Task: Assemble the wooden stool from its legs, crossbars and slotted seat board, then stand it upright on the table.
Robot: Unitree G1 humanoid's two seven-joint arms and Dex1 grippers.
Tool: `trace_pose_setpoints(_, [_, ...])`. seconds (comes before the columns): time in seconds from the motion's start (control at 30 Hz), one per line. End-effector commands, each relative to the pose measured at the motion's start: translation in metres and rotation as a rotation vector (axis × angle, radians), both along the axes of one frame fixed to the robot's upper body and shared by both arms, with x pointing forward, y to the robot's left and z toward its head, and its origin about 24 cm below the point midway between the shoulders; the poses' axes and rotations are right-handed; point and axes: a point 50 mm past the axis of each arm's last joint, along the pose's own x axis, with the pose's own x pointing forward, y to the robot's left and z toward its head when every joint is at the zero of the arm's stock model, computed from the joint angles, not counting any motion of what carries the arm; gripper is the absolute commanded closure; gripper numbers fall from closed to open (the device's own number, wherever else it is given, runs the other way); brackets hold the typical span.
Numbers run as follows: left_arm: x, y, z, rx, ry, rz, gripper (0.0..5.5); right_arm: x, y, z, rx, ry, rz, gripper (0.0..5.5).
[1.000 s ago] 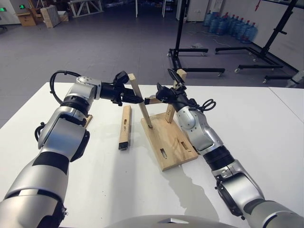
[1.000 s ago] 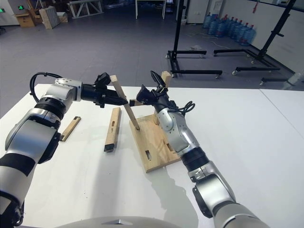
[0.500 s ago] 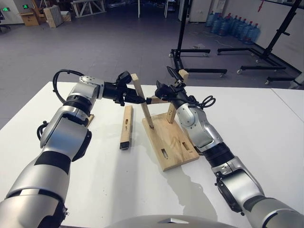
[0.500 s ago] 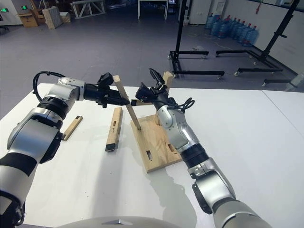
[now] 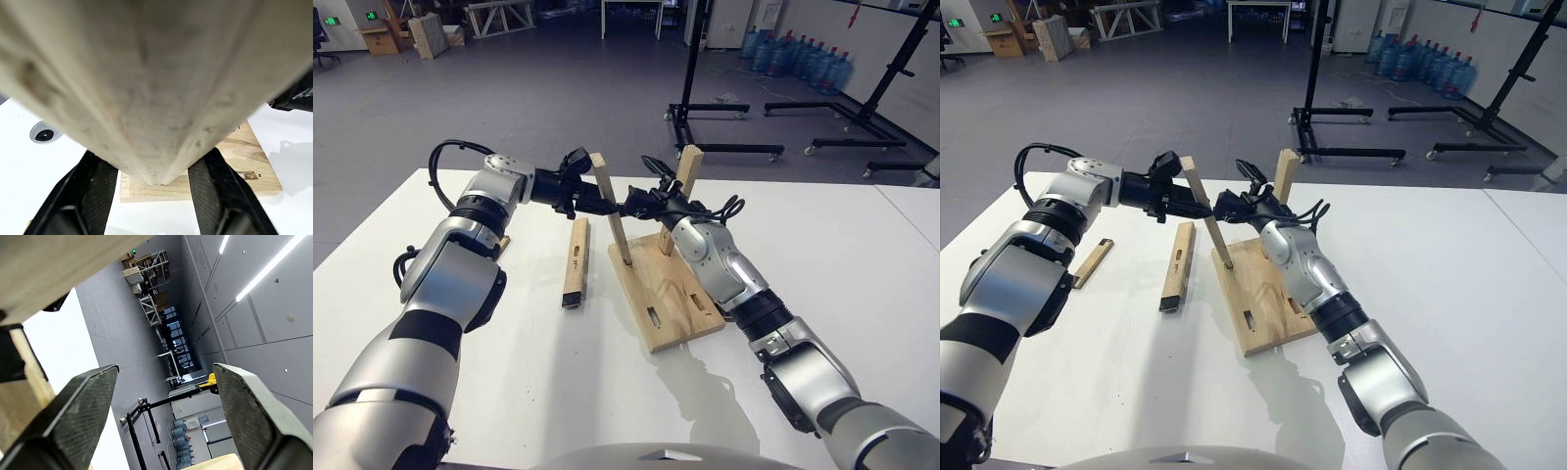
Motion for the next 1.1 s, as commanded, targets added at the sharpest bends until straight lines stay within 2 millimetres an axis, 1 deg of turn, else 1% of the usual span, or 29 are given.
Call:
trace_pose_setpoints(0.03, [-0.097,0.005,-0.191,0.673,0.501,-0.148,3.49,-0.001,0.000,0.003,0.055,0.043,0.026,1.93])
trace_pose_setpoints(0.1, [-0.098,0.004,-0.192,0.668,0.504,-0.151,3.49,0.005,-0.007,0.045,0.224,-0.102,0.013,1.93])
trace_pose_setpoints(0.13, [-0.097,0.004,-0.191,0.668,0.504,-0.152,3.49,0.005,-0.010,0.063,0.293,-0.157,0.015,1.93])
trace_pose_setpoints(0.17, [-0.097,0.003,-0.191,0.668,0.501,-0.153,3.49,0.006,-0.014,0.087,0.376,-0.229,0.014,1.93])
trace_pose_setpoints(0.23, [-0.096,0.003,-0.190,0.669,0.496,-0.153,3.49,0.007,-0.021,0.122,0.463,-0.334,0.017,1.93])
trace_pose_setpoints(0.27, [-0.096,0.003,-0.190,0.670,0.494,-0.152,3.49,0.007,-0.024,0.134,0.476,-0.370,0.019,1.93])
trace_pose_setpoints(0.33, [-0.096,0.003,-0.190,0.672,0.492,-0.150,3.49,0.009,-0.024,0.145,0.476,-0.401,0.023,1.93])
trace_pose_setpoints(0.37, [-0.096,0.003,-0.190,0.673,0.491,-0.149,3.49,0.011,-0.019,0.140,0.462,-0.380,0.034,1.93])
trace_pose_setpoints(0.4, [-0.096,0.003,-0.190,0.673,0.490,-0.149,3.49,0.014,-0.011,0.129,0.437,-0.332,0.050,1.93])
trace_pose_setpoints(0.43, [-0.096,0.003,-0.191,0.674,0.490,-0.150,3.49,0.018,0.000,0.109,0.381,-0.255,0.064,1.93])
trace_pose_setpoints(0.47, [-0.097,0.003,-0.192,0.676,0.491,-0.150,3.49,0.022,0.017,0.064,0.198,-0.080,0.097,1.93])
trace_pose_setpoints(0.5, [-0.098,0.001,-0.193,0.677,0.492,-0.153,3.49,0.017,0.023,-0.004,-0.060,0.182,0.129,1.93])
trace_pose_setpoints(0.53, [-0.099,-0.002,-0.194,0.677,0.490,-0.162,3.49,0.002,0.016,-0.061,-0.259,0.416,0.144,1.93])
trace_pose_setpoints(0.57, [-0.100,-0.006,-0.195,0.673,0.489,-0.170,3.49,-0.018,0.002,-0.102,-0.421,0.602,0.166,1.93])
trace_pose_setpoints(0.6, [-0.103,-0.011,-0.198,0.666,0.495,-0.183,3.49,-0.033,-0.009,-0.122,-0.484,0.711,0.180,1.93])
trace_pose_setpoints(0.63, [-0.107,-0.015,-0.202,0.661,0.503,-0.193,3.49,-0.040,-0.017,-0.126,-0.489,0.753,0.181,1.93])
trace_pose_setpoints(0.67, [-0.111,-0.017,-0.205,0.656,0.512,-0.196,3.49,-0.043,-0.021,-0.125,-0.489,0.763,0.182,1.93])
trace_pose_setpoints(0.73, [-0.120,-0.019,-0.213,0.649,0.534,-0.199,3.49,-0.041,-0.024,-0.113,-0.454,0.734,0.177,1.93])
trace_pose_setpoints(0.87, [-0.126,-0.019,-0.220,0.649,0.548,-0.193,3.49,-0.040,-0.018,-0.098,-0.375,0.680,0.180,1.93])
trace_pose_setpoints(0.93, [-0.127,-0.023,-0.220,0.629,0.548,-0.187,3.49,-0.042,-0.014,-0.094,-0.333,0.673,0.186,1.93])
trace_pose_setpoints(1.0, [-0.127,-0.028,-0.219,0.600,0.551,-0.192,3.49,-0.038,-0.010,-0.084,-0.263,0.603,0.183,1.93])
trace_pose_setpoints(1.03, [-0.127,-0.029,-0.219,0.597,0.550,-0.198,3.49,-0.031,-0.007,-0.072,-0.202,0.526,0.169,1.93])
trace_pose_setpoints(1.1, [-0.127,-0.028,-0.218,0.607,0.551,-0.215,3.49,-0.014,0.000,-0.035,-0.042,0.329,0.147,1.93])
